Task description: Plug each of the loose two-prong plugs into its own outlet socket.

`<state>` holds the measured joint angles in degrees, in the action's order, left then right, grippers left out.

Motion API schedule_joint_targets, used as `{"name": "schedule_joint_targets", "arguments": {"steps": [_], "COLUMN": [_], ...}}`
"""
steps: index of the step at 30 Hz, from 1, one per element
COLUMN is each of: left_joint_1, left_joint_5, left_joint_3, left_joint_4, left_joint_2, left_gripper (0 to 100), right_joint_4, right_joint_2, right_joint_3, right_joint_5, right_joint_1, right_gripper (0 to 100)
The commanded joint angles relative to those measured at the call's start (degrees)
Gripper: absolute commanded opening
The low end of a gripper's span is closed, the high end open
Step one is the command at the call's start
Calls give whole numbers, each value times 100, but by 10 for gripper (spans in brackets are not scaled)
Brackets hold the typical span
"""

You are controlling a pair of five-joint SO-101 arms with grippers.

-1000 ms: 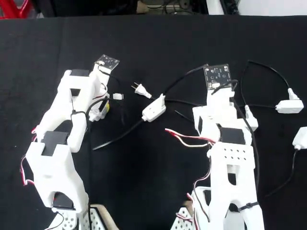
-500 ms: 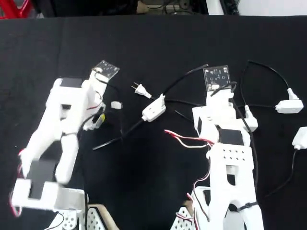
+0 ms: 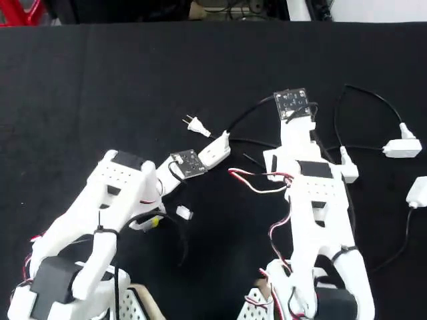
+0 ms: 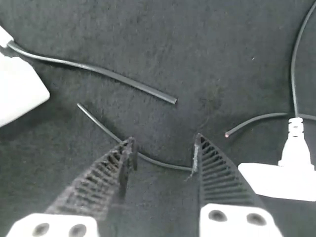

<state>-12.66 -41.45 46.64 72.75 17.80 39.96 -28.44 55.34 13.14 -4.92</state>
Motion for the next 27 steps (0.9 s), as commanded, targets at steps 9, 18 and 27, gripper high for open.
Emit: {"name": "schedule_joint_targets", "arguments": {"steps": [9, 18, 27], "left_joint_1": [-57, 497, 1200], "left_joint_5": [-97, -62, 501], "left_joint_3": [40, -92, -409], "left_joint_4": [-369, -721, -1160], "left_joint_2": [149, 185, 211], "left_gripper": [262, 318, 318], "right_joint_4": [-88, -88, -88], "right_joint_2": [-57, -57, -57], "right_joint_3": [-295, -286, -286], "right_joint_5": [44, 44, 53], "right_joint_1": [26, 26, 35], "right_gripper": [177, 177, 177]}}
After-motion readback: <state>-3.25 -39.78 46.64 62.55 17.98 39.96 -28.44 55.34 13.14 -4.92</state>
